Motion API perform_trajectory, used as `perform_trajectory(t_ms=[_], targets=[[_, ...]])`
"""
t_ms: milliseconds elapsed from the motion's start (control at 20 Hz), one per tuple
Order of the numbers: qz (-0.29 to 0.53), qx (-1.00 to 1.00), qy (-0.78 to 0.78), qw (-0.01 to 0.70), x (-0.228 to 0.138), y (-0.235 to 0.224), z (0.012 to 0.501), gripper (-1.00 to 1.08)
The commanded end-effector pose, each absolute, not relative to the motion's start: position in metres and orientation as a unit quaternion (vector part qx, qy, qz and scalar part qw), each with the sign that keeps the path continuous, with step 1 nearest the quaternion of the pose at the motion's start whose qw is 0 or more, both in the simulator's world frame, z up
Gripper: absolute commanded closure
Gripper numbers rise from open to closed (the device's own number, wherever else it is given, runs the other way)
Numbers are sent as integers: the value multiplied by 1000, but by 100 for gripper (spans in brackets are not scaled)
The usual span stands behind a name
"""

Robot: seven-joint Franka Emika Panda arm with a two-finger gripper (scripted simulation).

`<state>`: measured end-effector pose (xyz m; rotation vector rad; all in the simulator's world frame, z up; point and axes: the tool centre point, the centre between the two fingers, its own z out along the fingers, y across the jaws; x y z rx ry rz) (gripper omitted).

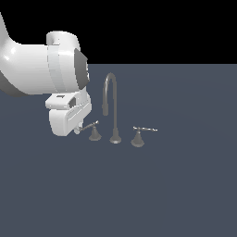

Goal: Turn on the faucet by rotating a designated handle.

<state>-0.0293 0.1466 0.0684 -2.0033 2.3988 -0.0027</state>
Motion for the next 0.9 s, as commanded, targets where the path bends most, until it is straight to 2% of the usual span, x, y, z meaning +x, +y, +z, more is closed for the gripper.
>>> perform_trajectory(t_ms=[0, 300, 350, 850], targets=[[0, -636, 772, 3, -37, 130, 66, 108], [0, -633, 774, 0, -50, 111, 65, 108], [1, -645, 764, 6, -47, 132, 68, 108], [0, -633, 774, 0, -44, 68, 65, 108]])
